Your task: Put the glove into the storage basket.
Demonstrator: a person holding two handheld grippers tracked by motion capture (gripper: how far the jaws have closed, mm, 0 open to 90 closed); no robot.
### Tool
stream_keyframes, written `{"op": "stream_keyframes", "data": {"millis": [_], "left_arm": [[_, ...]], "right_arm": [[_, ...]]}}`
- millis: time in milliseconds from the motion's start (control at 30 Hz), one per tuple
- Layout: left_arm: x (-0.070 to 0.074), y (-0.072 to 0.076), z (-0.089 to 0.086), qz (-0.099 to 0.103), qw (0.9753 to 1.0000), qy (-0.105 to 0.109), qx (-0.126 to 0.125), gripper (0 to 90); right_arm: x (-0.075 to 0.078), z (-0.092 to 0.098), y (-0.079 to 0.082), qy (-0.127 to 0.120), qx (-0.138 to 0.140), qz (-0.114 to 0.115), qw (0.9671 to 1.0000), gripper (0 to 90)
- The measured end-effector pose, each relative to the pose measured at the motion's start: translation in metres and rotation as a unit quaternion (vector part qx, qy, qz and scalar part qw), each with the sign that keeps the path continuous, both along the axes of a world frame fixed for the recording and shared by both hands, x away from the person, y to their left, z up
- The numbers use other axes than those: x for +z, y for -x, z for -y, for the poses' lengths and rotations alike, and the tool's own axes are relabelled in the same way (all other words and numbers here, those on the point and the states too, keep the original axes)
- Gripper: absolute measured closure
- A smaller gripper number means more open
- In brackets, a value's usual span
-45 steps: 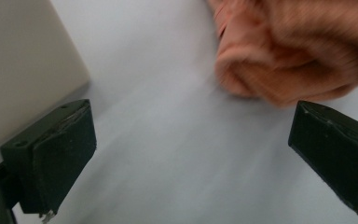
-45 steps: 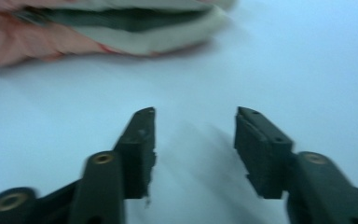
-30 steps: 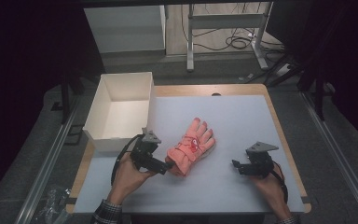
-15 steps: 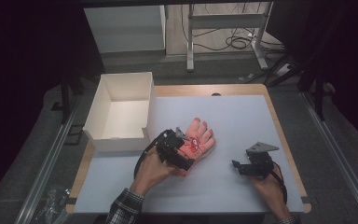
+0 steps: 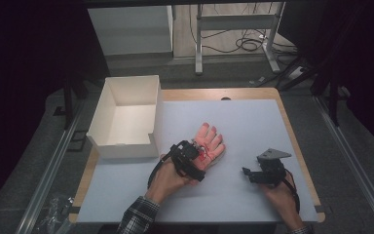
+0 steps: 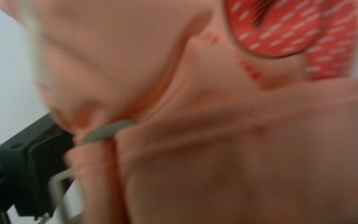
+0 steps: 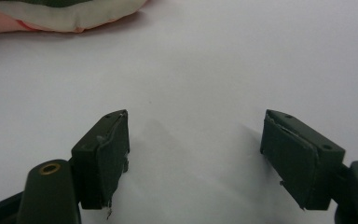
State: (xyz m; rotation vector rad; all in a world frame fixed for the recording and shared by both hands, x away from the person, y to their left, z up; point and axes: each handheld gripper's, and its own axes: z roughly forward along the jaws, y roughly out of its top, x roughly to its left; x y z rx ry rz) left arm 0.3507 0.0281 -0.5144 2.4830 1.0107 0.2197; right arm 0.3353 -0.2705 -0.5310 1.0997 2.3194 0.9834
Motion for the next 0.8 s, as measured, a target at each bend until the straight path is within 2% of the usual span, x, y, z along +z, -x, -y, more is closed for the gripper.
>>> {"op": "stream_keyframes", "data": {"millis": [33,67,200,300,433,667,800], "left_arm": [[-0.002,0.000,-0.001,-0.003,1.0000,-0.005,-0.003,0.0],[-0.004,0.000,-0.001,-0.008,1.0000,0.002,-0.001,0.8],[-0.006,0.002,0.000,-0.015,0.9999,0.003,-0.006,8.9],[-0.003,0.002,-0.003,-0.013,0.9998,0.009,-0.013,20.9],[0.000,-0.001,-0.011,-0.023,0.9988,0.033,-0.027,34.6],[0.007,-0.003,-0.015,-0.027,0.9979,0.052,-0.027,40.9],[0.014,-0.006,-0.015,-0.017,0.9986,0.047,-0.015,41.2]], "right_arm": [[0.000,0.000,0.000,0.001,0.001,0.000,1.0000,24.0],[0.000,0.000,0.000,0.001,0.001,0.000,1.0000,24.0],[0.000,0.000,0.000,0.001,0.001,0.001,1.0000,23.9],[0.000,0.000,0.000,0.001,0.000,0.001,1.0000,23.9],[0.000,0.000,0.000,0.002,-0.001,0.001,1.0000,23.4],[0.000,0.000,0.000,0.002,-0.001,0.001,1.0000,23.3],[0.000,0.000,0.000,0.002,-0.001,0.001,1.0000,23.3]]}}
